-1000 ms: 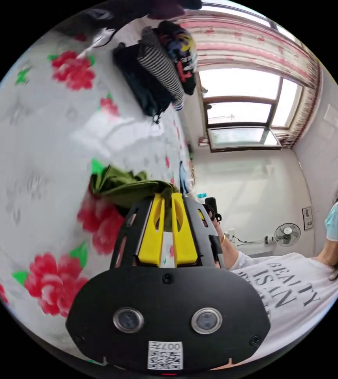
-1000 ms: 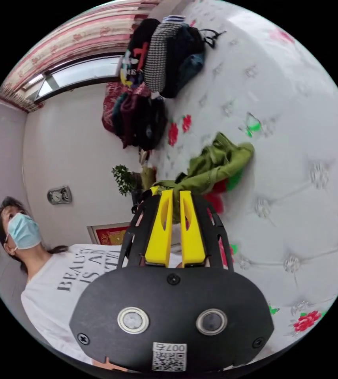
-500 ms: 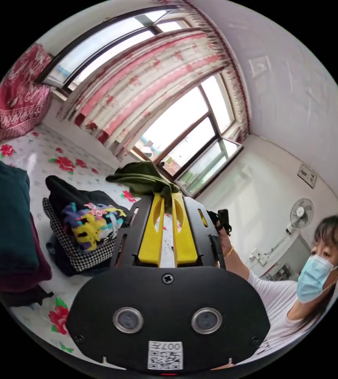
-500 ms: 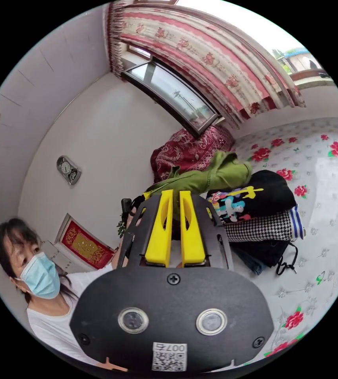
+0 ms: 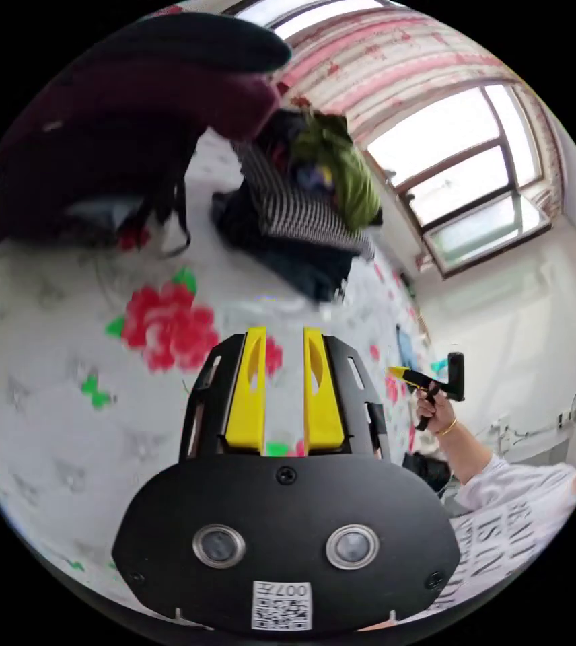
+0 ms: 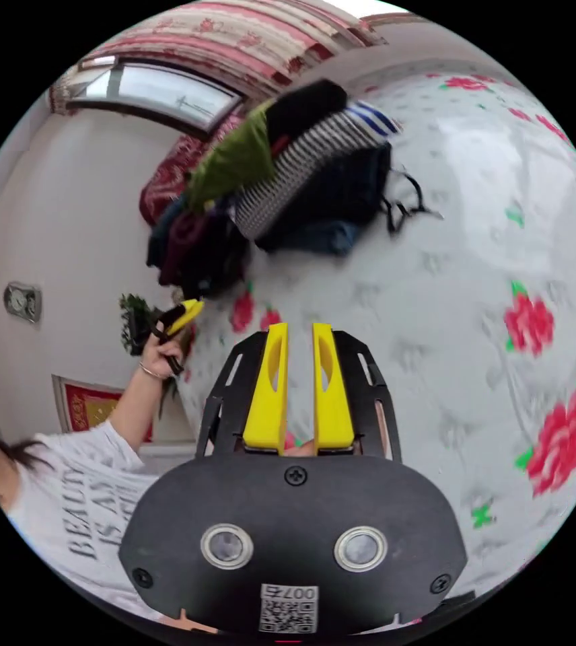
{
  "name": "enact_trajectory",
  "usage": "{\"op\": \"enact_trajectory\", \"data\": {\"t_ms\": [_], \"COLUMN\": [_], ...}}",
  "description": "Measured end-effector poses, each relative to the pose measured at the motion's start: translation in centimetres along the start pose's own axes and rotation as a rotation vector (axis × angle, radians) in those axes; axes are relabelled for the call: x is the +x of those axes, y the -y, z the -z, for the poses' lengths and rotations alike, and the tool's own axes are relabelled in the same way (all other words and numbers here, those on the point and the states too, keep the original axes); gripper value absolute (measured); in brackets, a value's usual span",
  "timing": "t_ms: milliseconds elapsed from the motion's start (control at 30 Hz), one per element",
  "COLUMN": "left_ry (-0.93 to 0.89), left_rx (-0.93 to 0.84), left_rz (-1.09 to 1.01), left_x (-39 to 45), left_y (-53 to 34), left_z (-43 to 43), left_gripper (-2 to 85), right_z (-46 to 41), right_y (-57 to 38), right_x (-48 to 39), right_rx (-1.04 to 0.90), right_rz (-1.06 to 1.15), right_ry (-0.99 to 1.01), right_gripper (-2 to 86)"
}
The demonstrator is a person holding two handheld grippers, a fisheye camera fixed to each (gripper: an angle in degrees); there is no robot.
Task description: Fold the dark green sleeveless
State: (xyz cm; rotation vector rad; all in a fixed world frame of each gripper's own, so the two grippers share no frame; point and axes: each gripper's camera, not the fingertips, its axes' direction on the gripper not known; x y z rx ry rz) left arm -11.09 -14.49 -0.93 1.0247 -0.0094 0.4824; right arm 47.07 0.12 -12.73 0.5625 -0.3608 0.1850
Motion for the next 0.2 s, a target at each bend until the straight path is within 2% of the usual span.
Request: {"op": "enact_trajectory", "data": {"t_ms": [100, 200], "left_ry": [0.105, 0.225], "left_rx": [-0.148, -0.349], "left_rz": [-0.063, -0.228], "left_x": [4.1, 12.2], "left_y": [-7.9, -17.2], "left_z": [-4.5, -10.9], "left_gripper": [8.7, 8.5], "right_z": [-2.2, -2.9], "right_y": [-12.1, -21.5], "right_x": [0.5, -1.0], "right_rx": [-0.158, -0.307], "right_rz": [0.0, 0.03], "right_ry": [-0.239, -0.468], "right_gripper": [7.2, 7.2]}}
